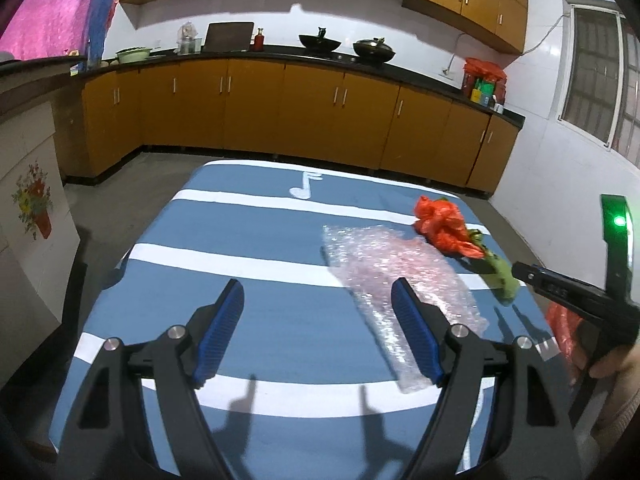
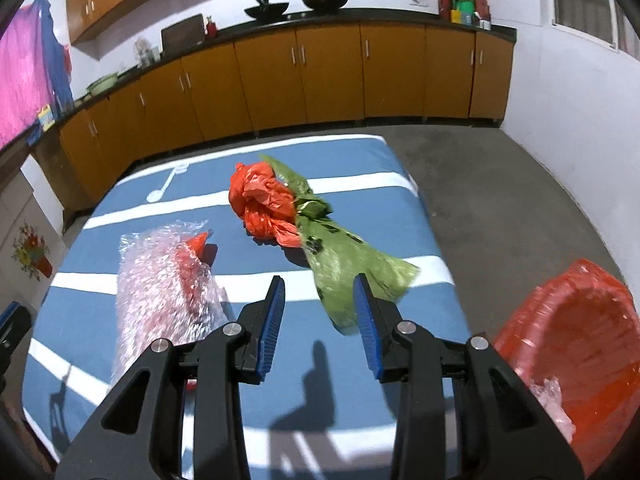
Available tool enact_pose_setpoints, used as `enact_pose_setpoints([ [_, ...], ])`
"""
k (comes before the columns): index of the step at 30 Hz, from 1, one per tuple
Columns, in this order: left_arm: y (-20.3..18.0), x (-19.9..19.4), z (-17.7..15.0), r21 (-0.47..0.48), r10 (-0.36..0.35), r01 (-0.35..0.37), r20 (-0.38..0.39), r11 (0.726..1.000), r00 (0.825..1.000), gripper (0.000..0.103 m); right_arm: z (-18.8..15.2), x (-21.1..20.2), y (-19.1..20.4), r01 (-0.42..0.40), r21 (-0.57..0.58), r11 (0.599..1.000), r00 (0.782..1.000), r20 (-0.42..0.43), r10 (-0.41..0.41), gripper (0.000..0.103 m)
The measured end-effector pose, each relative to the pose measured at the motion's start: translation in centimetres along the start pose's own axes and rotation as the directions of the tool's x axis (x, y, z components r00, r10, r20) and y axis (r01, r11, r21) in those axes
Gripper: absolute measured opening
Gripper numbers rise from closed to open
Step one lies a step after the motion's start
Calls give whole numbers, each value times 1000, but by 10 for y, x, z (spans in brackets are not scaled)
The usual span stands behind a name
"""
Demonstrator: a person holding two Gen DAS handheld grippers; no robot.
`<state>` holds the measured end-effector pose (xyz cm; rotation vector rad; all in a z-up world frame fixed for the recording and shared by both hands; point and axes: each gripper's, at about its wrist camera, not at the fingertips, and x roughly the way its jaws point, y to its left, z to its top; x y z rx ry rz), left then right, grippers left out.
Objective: Collect trash
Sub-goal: 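Bring both open tools back over the table toward the remaining bags, then close the right tool on the green bag and lift it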
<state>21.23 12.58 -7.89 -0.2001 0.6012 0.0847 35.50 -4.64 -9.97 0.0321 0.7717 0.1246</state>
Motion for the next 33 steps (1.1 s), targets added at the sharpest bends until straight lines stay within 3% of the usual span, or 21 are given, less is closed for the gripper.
enact_pose_setpoints([
  [16, 8, 19, -4, -35, -14, 13, -40, 999, 999, 75, 3, 43, -2, 95, -66, 993, 992, -78, -100, 36],
  [19, 5, 21, -5, -31, -20, 18, -42, 999, 999, 75, 0, 44, -4, 92, -61, 994, 991, -96, -98, 11],
  [20, 4, 21, -5, -31, -22, 21, -44, 999, 999, 75, -1, 41, -5, 89, -55, 995, 991, -92, -94, 7],
  [33, -25, 23, -5, -18, -105, 104, -59, 994, 993, 75, -4, -7, -25, 32, 67, 997, 999, 5, -33, 3],
])
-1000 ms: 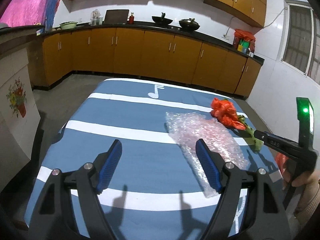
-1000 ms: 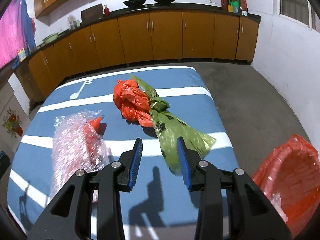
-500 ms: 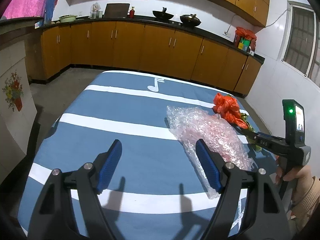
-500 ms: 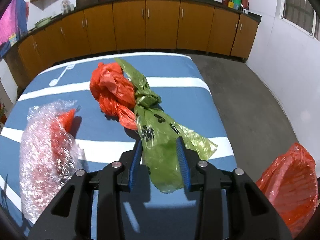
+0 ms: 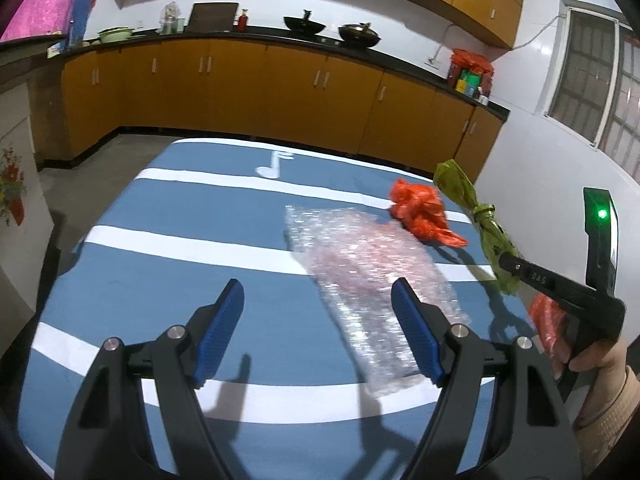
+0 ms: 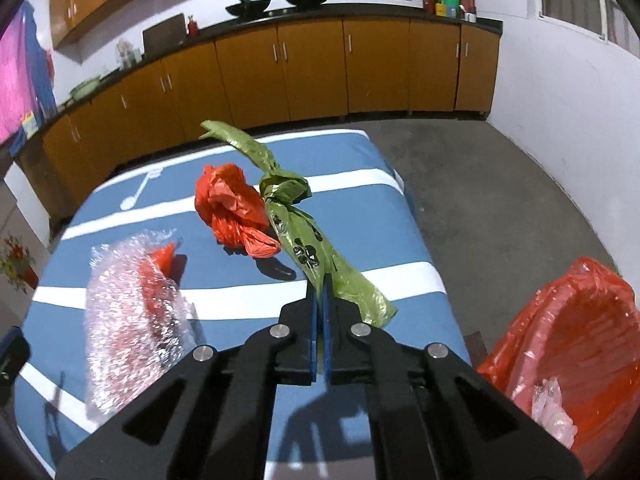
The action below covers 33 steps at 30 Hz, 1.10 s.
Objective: Collect trash
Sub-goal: 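Close the right tool on the green bag and lift it, then close the left tool on the bubble wrap bag and lift it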
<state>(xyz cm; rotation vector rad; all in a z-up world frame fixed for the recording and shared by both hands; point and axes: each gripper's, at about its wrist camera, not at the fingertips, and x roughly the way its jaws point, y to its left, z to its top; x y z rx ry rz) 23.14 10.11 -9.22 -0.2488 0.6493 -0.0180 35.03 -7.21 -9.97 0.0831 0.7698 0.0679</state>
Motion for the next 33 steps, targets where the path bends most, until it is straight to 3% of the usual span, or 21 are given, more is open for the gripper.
enact_pose_setpoints([
  [6, -34, 16, 6, 20, -60, 60, -37, 998, 998, 73, -7, -9, -9, -7, 27, 1000, 1000, -5, 7, 3],
  [13, -62, 48, 2, 81, -28, 39, -130, 996, 991, 60, -15, -11, -10, -14, 25, 1000, 1000, -21, 14, 3],
  [18, -58, 62, -6, 52, -37, 48, -196, 997, 980, 43, -20, -15, -13, -19, 29, 999, 1000, -22, 20, 3],
  [22, -52, 63, -9, 38, -59, 67, -202, 997, 978, 20, -21, -17, -14, -23, 33, 999, 1000, -19, 23, 3],
  [25, -49, 60, -9, 40, -71, 80, -192, 996, 979, 11, -21, -19, -14, -25, 35, 999, 1000, -17, 26, 3],
  [33, -34, 37, 0, 15, -101, 104, -137, 995, 985, 11, -21, -27, -15, -30, 37, 999, 1000, -3, 30, 3],
])
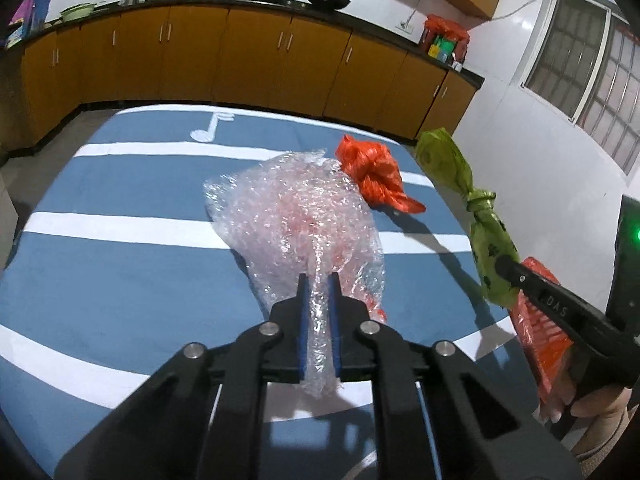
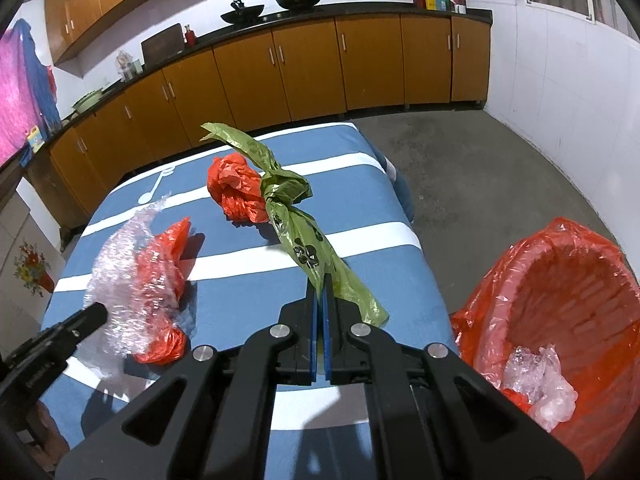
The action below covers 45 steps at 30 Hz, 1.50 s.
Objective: Collect trash
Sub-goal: 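Close the left tool on the bubble wrap bag and lift it, then carry both bags over the orange basket and open both tools to drop them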
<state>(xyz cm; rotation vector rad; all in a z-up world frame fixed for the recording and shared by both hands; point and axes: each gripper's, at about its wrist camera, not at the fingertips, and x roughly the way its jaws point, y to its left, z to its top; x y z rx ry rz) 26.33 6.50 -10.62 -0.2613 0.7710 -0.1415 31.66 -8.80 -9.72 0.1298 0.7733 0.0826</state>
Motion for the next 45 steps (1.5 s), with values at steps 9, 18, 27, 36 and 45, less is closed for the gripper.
enact_pose_setpoints([
  [9, 10, -29, 6, 6, 24, -24, 58, 1000, 998, 10, 0, -18, 1, -8, 2, 1000, 1000, 29, 8, 3],
  [18, -13, -51, 10, 45, -15, 10, 91, 999, 996, 10, -5, -50, -11, 22, 20, 1000, 997, 77, -23, 3],
  [27, -57, -51, 7, 103, -94, 86, 75, 991, 993, 10, -21, -91, -48, 86, 109, 990, 988, 115, -99, 3],
  [36, -110, -42, 1, 176, -176, 167, 42, 970, 983, 10, -37, -124, -88, 142, 192, 971, 977, 128, -168, 3],
  [45, -155, -33, -10, 239, -243, 236, -1, 942, 970, 10, -52, -143, -118, 194, 263, 945, 964, 126, -233, 3],
])
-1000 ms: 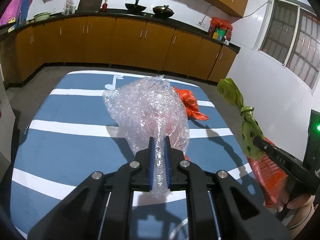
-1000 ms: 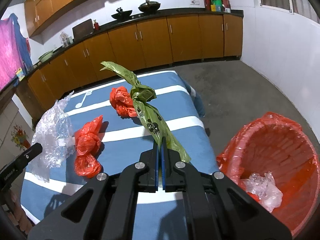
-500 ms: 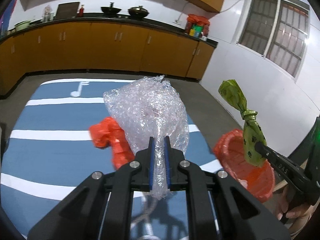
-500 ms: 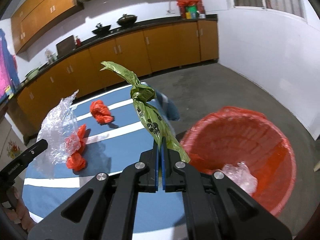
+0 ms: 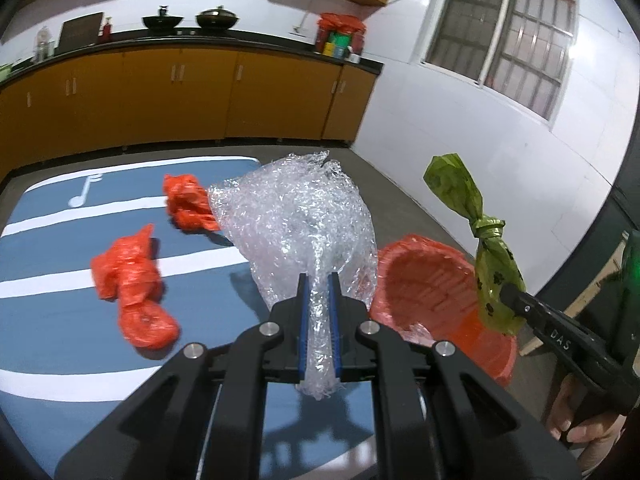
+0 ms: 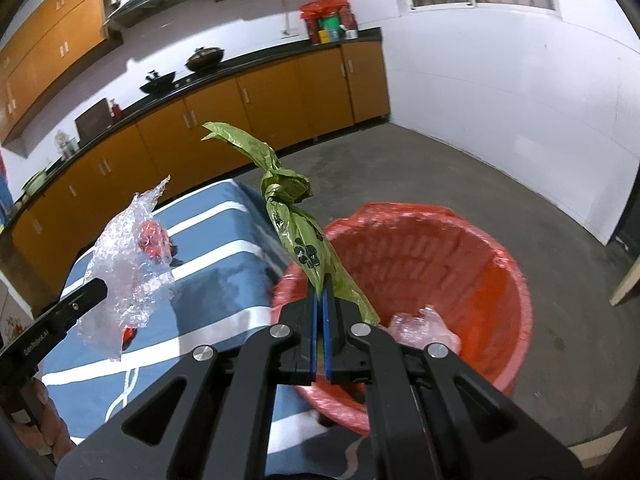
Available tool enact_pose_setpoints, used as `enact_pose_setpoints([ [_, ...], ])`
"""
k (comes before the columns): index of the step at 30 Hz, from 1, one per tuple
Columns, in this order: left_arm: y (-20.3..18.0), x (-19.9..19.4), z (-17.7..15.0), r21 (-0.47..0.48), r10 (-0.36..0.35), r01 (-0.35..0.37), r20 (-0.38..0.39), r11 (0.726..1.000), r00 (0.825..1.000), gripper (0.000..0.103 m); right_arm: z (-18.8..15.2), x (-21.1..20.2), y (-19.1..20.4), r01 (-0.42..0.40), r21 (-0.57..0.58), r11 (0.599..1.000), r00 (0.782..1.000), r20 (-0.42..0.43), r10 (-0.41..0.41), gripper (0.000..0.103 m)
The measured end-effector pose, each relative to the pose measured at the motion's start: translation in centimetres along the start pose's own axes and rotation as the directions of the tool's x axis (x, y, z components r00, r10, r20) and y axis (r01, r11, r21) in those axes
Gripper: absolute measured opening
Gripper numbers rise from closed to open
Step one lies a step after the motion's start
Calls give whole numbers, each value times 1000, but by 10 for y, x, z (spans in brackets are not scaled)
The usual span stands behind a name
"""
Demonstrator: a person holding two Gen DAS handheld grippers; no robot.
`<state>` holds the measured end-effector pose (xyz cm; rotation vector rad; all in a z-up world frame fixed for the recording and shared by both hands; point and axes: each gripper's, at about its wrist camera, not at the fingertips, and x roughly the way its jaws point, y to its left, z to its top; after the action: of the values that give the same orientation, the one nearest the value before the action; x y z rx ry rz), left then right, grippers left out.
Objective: Collect trash
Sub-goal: 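Carry both bags over the orange basket and open both tools to drop them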
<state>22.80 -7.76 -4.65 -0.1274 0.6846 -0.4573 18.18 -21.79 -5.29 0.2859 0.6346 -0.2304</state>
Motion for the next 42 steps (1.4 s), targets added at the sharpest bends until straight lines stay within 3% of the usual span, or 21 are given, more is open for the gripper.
enact_pose_setpoints([
  [9, -33, 21, -2, 44, -76, 78, -39, 996, 996, 10, -3, -6, -29, 52, 54, 997, 999, 1, -53, 3],
  [20, -73, 48, -8, 87, -180, 188, -96, 978, 979, 10, -3, -7, -60, 97, 128, 987, 995, -4, -97, 3],
  [36, -105, 80, -8, 115, -254, 273, -154, 955, 955, 11, -2, 1, -76, 119, 193, 974, 993, -24, -117, 3],
  [39, -106, 85, -8, 110, -261, 281, -167, 953, 951, 18, -1, 5, -80, 115, 201, 973, 993, -35, -110, 5],
  [42, -108, 89, -10, 108, -257, 278, -175, 954, 950, 25, -3, 7, -83, 115, 204, 972, 993, -42, -109, 17],
])
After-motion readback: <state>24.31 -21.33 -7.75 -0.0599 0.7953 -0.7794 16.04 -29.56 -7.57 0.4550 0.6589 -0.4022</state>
